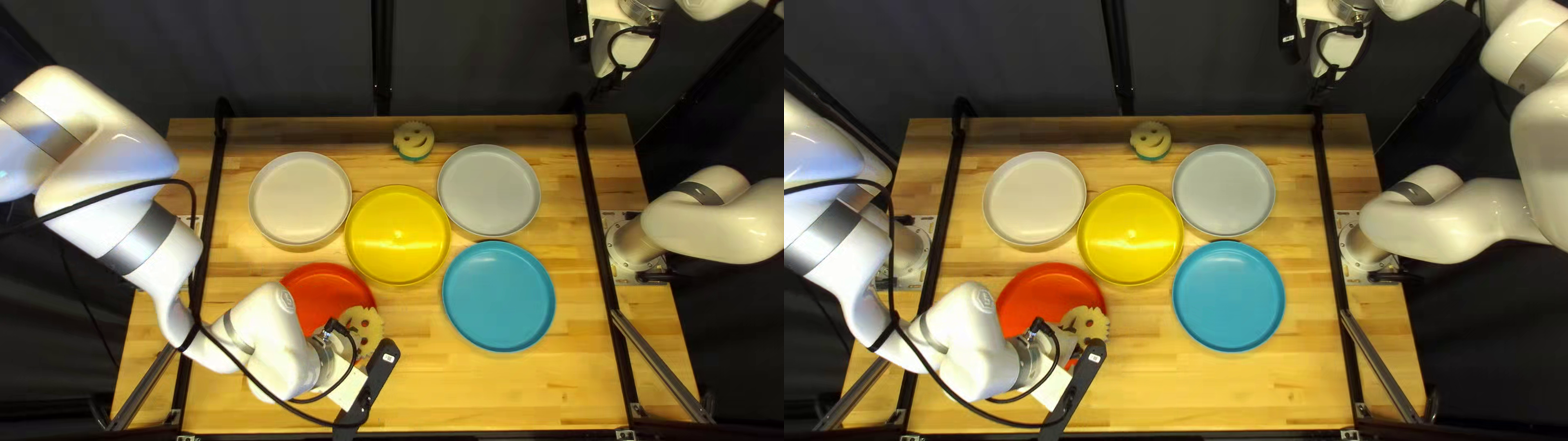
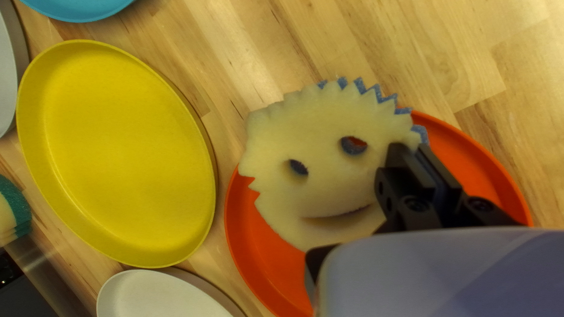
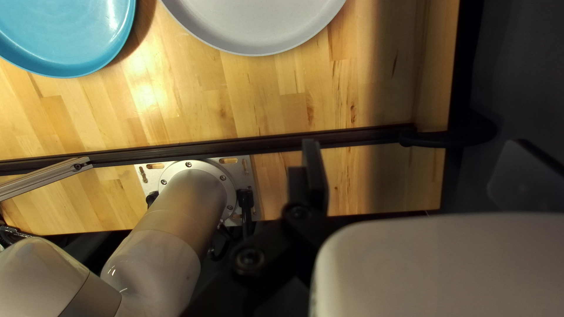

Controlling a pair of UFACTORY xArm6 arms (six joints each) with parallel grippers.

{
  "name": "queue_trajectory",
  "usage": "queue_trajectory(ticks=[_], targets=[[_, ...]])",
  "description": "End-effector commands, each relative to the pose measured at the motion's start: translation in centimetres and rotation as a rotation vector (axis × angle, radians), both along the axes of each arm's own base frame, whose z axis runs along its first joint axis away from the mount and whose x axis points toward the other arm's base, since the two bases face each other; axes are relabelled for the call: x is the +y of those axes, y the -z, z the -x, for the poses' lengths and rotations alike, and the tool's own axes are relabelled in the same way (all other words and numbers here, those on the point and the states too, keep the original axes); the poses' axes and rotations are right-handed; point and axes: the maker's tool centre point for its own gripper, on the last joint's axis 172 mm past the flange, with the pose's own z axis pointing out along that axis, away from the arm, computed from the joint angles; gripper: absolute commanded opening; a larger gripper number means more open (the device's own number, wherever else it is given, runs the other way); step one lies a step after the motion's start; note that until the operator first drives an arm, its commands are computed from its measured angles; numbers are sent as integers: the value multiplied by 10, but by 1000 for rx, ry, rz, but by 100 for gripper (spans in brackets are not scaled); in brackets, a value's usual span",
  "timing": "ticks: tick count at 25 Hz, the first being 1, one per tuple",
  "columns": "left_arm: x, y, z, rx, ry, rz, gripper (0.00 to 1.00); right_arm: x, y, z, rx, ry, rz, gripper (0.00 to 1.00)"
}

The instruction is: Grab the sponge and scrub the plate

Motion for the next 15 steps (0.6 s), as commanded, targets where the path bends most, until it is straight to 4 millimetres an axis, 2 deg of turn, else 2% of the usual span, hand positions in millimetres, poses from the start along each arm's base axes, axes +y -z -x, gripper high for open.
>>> queue_trajectory(ticks=[1, 6, 10, 15], targets=[[-4, 0, 4, -11, 3, -4, 0, 0, 0, 0, 0, 0, 0, 100], [-4, 3, 6, -8, 6, -7, 0, 0, 0, 0, 0, 0, 0, 100], [-8, 18, 21, 14, 11, 1, 0, 0, 0, 0, 0, 0, 0, 100], [-12, 20, 36, 48, 15, 6, 0, 0, 0, 0, 0, 0, 0, 100]])
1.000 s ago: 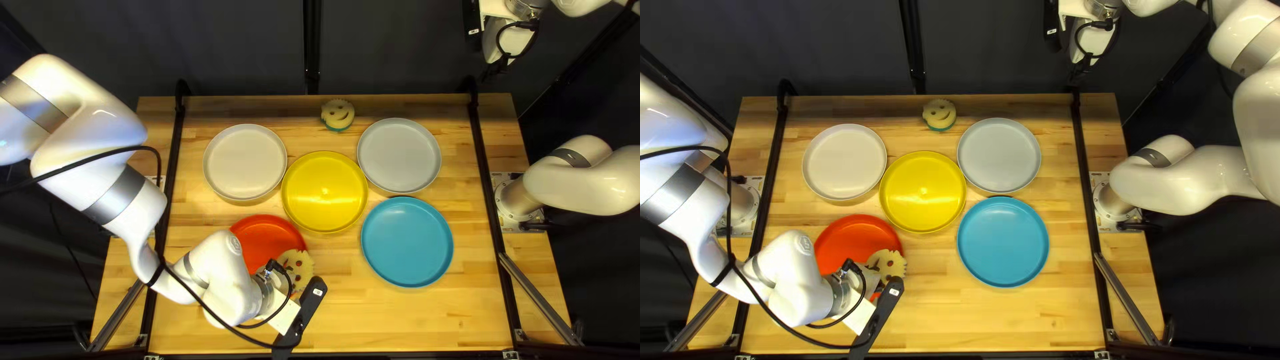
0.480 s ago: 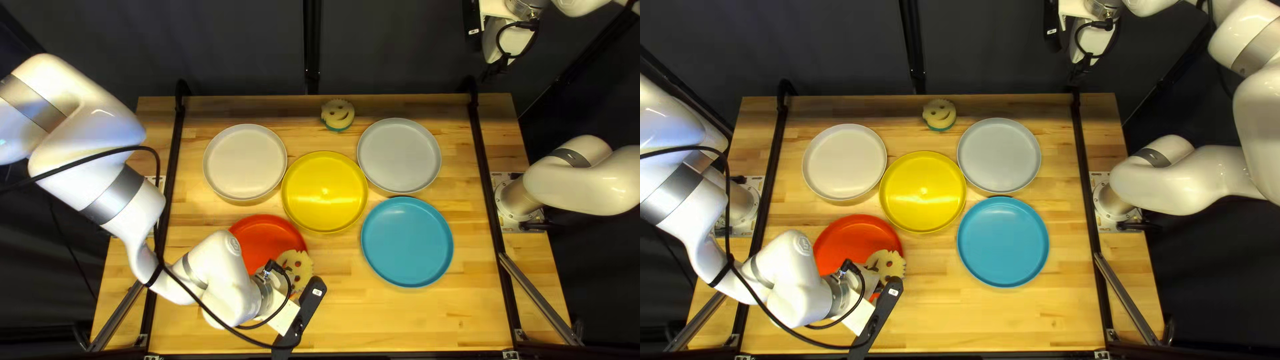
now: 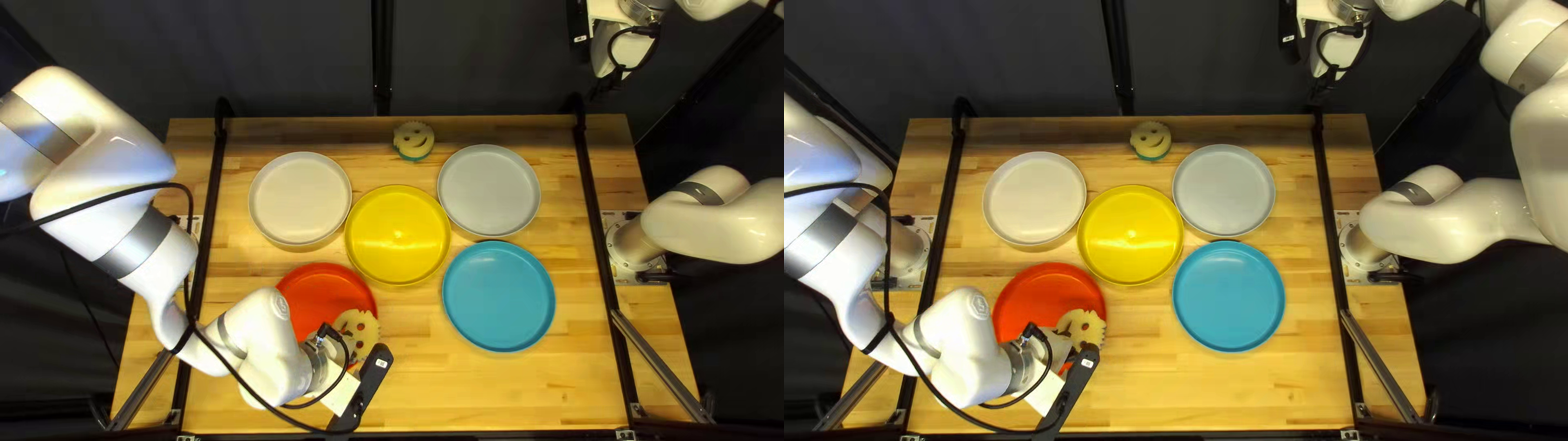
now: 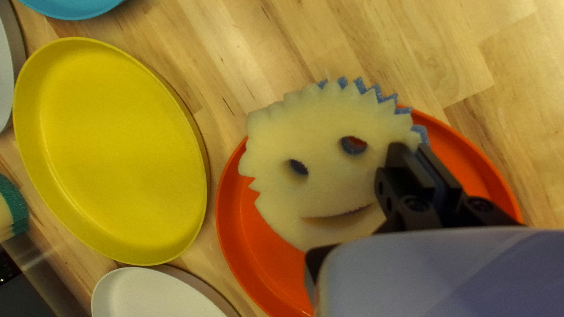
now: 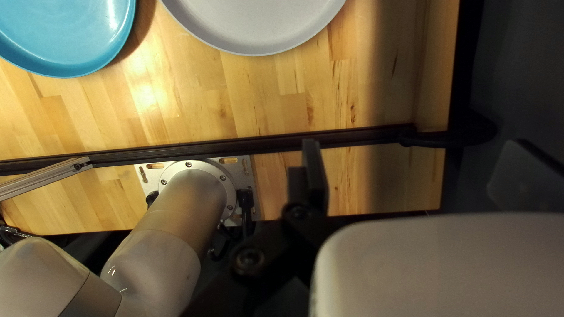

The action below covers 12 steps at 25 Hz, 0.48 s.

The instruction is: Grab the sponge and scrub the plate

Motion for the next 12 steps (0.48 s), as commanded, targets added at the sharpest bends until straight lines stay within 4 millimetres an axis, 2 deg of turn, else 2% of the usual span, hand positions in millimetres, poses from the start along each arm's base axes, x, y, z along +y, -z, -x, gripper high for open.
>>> queue_trajectory(ticks=[1, 6, 12], targets=[[-1, 0, 10, 25, 3, 3, 0, 0, 0, 0, 0, 0, 0, 100], [11, 8, 15, 47, 2, 9, 0, 0, 0, 0, 0, 0, 0, 100], [34, 23, 16, 66, 1, 30, 0, 0, 0, 0, 0, 0, 0, 100]])
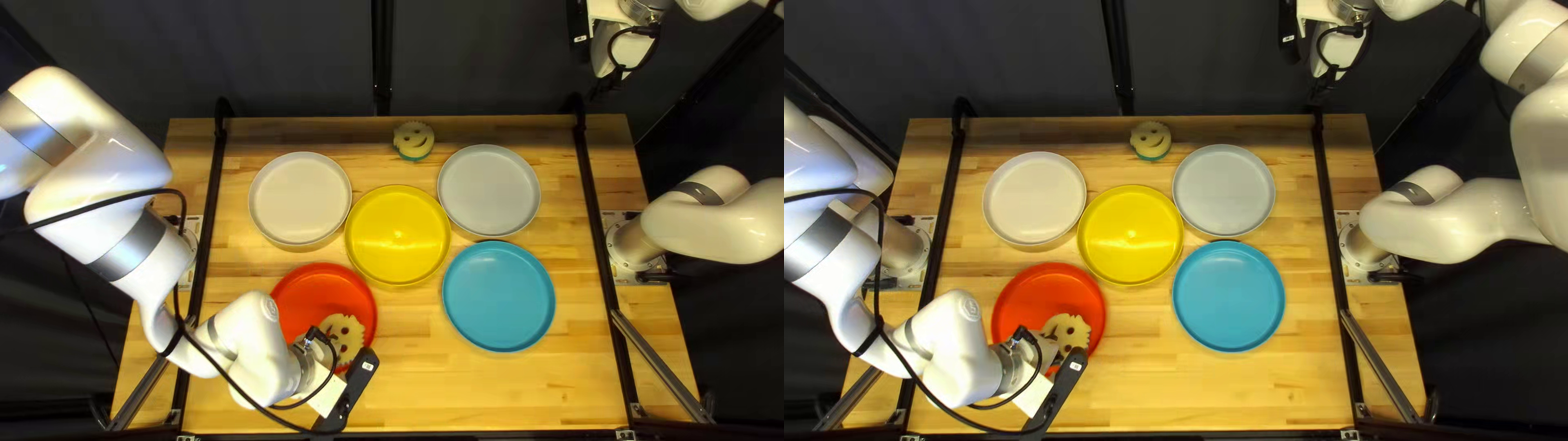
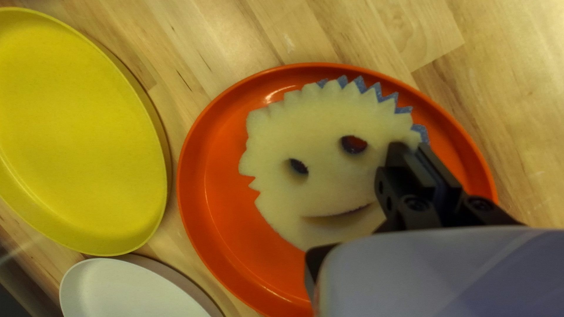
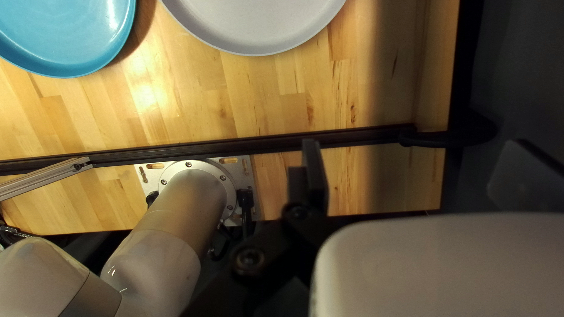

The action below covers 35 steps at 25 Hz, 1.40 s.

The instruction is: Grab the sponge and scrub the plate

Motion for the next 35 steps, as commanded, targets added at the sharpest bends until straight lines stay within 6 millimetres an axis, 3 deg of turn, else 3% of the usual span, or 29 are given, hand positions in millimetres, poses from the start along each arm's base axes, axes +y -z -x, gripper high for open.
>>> queue_trajectory(ticks=[1, 8, 12, 22, 27, 35], targets=[[15, 7, 1, 10, -1, 15, 0, 0, 0, 0, 0, 0, 0, 100], [42, 6, -3, 18, -6, 26, 0, 0, 0, 0, 0, 0, 0, 100], [42, 7, -1, 17, 2, 28, 0, 0, 0, 0, 0, 0, 0, 100], [-8, 8, 31, 34, 27, 45, 0, 0, 0, 0, 0, 0, 0, 100], [-16, 10, 35, 39, 26, 48, 0, 0, 0, 0, 0, 0, 0, 100], [18, 12, 6, 22, 21, 58, 0, 0, 0, 0, 0, 0, 0, 100]])
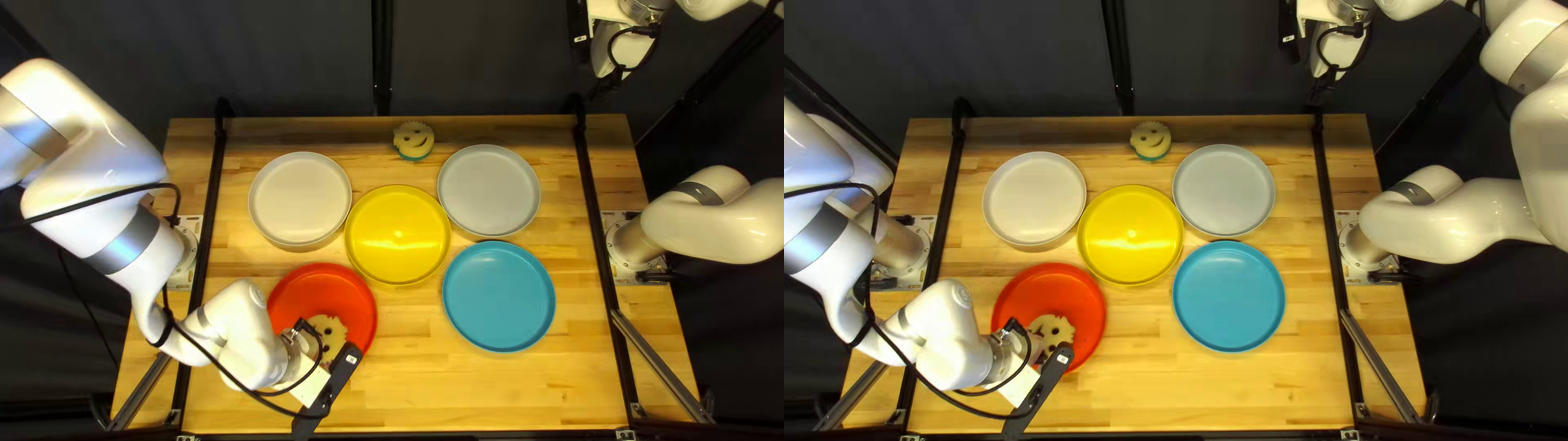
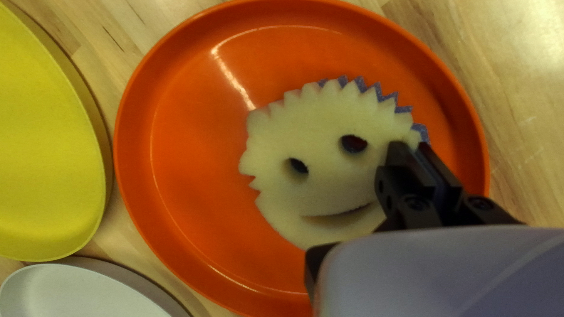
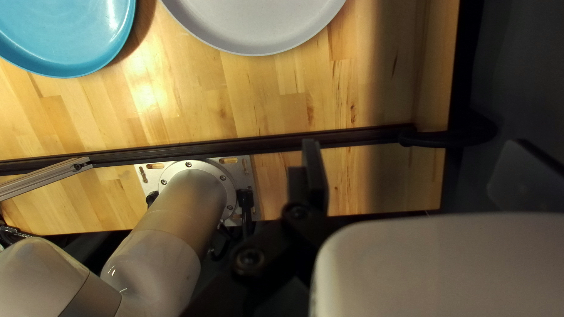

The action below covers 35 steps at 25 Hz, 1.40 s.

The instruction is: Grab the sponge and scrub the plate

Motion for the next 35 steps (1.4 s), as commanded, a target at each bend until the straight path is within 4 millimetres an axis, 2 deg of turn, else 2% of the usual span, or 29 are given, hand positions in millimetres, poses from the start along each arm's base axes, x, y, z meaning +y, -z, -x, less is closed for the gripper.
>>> queue_trajectory(ticks=[1, 5, 8, 14, 18, 23, 27, 35], targets=[[19, -2, -18, -13, 1, 3, 0, 0, 0, 0, 0, 0, 0, 100], [27, -2, -32, -23, 6, 5, 0, 0, 0, 0, 0, 0, 0, 100], [24, 0, -31, -27, 11, 6, 0, 0, 0, 0, 0, 0, 0, 100], [10, 5, -7, -14, 15, 12, 0, 0, 0, 0, 0, 0, 0, 100], [-4, 6, 18, 3, 7, 15, 0, 0, 0, 0, 0, 0, 0, 100], [-8, 6, 26, 14, -5, 18, 0, 0, 0, 0, 0, 0, 0, 100], [4, 8, 23, 17, -14, 21, 0, 0, 0, 0, 0, 0, 0, 100], [55, 4, 7, 13, -30, 33, 0, 0, 0, 0, 0, 0, 0, 100]])
